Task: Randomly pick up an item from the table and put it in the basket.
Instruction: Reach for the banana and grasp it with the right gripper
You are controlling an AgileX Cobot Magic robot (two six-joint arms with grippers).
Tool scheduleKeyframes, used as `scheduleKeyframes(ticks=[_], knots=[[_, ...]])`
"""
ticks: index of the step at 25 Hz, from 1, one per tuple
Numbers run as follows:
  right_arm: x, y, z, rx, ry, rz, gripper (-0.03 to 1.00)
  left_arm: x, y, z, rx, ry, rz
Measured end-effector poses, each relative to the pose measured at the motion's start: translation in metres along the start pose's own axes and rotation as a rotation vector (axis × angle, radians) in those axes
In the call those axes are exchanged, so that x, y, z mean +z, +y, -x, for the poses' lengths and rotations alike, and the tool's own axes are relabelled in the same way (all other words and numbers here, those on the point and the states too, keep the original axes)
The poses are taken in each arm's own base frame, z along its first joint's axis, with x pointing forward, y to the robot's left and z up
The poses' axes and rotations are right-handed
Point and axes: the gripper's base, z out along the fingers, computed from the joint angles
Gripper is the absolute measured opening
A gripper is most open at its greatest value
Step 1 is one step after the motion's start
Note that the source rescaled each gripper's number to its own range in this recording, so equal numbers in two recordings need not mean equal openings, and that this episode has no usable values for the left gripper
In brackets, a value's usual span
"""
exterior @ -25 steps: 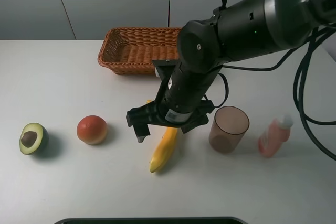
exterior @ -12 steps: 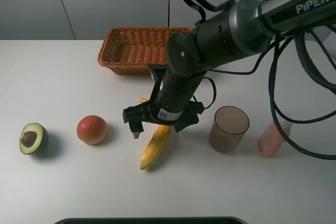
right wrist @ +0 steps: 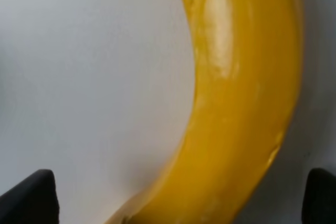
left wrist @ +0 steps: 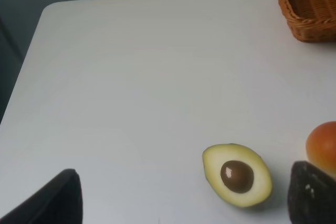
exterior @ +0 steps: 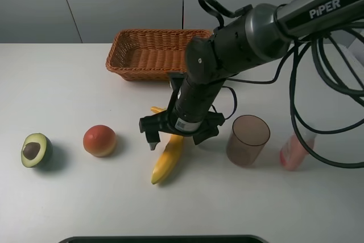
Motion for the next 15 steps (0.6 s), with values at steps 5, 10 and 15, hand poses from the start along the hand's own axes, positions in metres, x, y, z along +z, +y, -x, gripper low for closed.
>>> scheduleKeyframes(ticks=[5, 10, 15], knots=[[0.0037, -0.0001, 0.0001, 0.008, 0.007, 0.001, 1.0, 0.0, 0.0, 0.0, 0.0, 0.0, 0.0], [0.0037, -0.0001, 0.0001, 0.008, 0.007, 0.001, 0.97, 0.0, 0.0, 0.0, 0.0, 0.0, 0.0], [0.0037, -0.0001, 0.0001, 0.008, 0.007, 0.001, 0.14, 0.0, 0.0, 0.0, 0.0, 0.0, 0.0]])
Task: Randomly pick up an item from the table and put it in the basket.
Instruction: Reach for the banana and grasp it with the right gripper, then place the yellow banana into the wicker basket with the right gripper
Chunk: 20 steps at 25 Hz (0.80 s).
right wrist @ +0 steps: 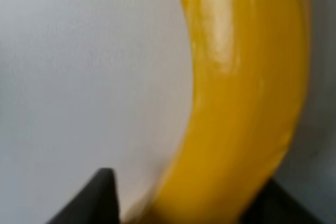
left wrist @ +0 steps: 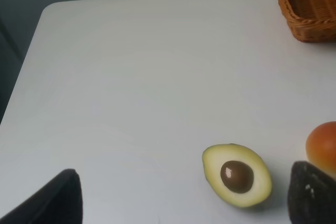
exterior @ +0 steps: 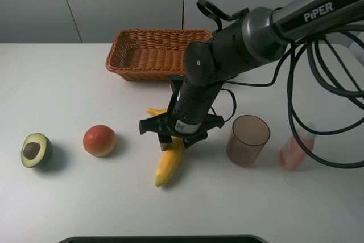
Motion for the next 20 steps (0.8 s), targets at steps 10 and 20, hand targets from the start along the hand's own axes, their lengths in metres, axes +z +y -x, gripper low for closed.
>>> scheduleKeyframes(ticks=[10, 20], knots=[[0.0, 0.0, -0.001, -0.002, 0.006, -0.002, 0.04, 0.0, 0.0, 0.0, 0.0, 0.0, 0.0], [-0.057, 0.01, 0.001, -0.06, -0.106, 0.056, 0.04, 0.0, 0.0, 0.0, 0.0, 0.0, 0.0]])
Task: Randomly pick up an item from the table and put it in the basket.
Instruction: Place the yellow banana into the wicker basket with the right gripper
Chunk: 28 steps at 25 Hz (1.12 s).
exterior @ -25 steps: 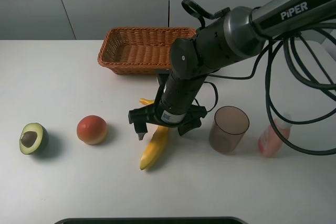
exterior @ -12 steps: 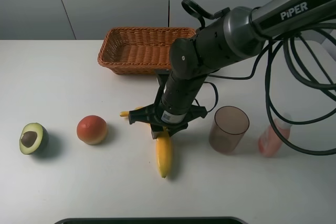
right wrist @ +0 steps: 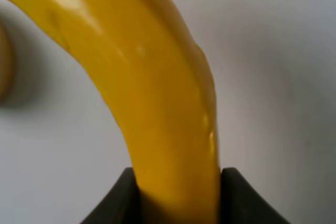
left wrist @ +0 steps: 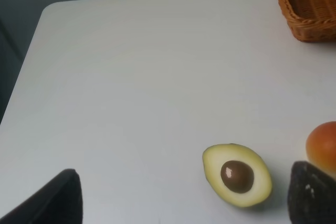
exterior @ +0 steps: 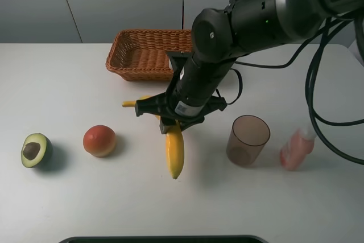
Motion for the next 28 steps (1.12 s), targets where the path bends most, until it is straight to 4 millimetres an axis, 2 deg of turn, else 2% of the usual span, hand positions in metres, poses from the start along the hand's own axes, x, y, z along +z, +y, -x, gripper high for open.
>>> scheduleKeyframes(ticks=[4, 8, 10, 12, 16, 21, 28], knots=[[-0.067, 0.015, 0.017, -0.114, -0.168, 0.025, 0.04, 0.0, 0.0, 0.0, 0.0, 0.0, 0.0], [-0.129, 0.024, 0.041, -0.284, -0.359, -0.058, 0.04, 0.0, 0.0, 0.0, 0.0, 0.0, 0.0], [-0.147, 0.019, 0.055, -0.365, -0.414, -0.137, 0.04, 0.0, 0.0, 0.0, 0.0, 0.0, 0.0], [-0.155, 0.012, 0.07, -0.417, -0.441, -0.197, 0.04, 0.0, 0.0, 0.0, 0.0, 0.0, 0.0], [-0.149, -0.009, 0.104, -0.475, -0.449, -0.285, 0.04, 0.0, 0.0, 0.0, 0.0, 0.0, 0.0], [-0.11, -0.03, 0.148, -0.506, -0.404, -0.342, 0.04, 0.0, 0.0, 0.0, 0.0, 0.0, 0.0], [-0.053, -0.031, 0.188, -0.647, -0.365, -0.378, 0.04, 0.0, 0.0, 0.0, 0.0, 0.0, 0.0]])
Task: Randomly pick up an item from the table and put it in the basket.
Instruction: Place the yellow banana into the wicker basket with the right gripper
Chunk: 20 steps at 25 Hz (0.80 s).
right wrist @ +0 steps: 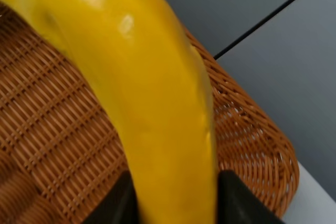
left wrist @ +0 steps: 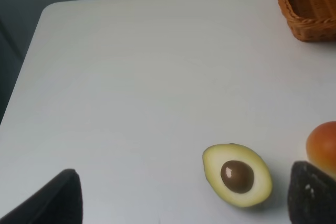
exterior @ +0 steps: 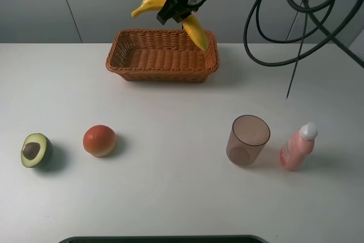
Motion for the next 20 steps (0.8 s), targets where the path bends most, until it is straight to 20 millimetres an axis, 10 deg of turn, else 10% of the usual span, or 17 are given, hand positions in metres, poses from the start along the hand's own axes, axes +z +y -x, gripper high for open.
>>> scheduleKeyframes(ticks=[9, 20], knots=[[0.057, 0.014, -0.004, -0.143, -0.028, 0.016, 0.04, 0.0, 0.0, 0.0, 0.0, 0.0, 0.0], [0.074, 0.02, -0.009, -0.154, -0.037, 0.023, 0.04, 0.0, 0.0, 0.0, 0.0, 0.0, 0.0]])
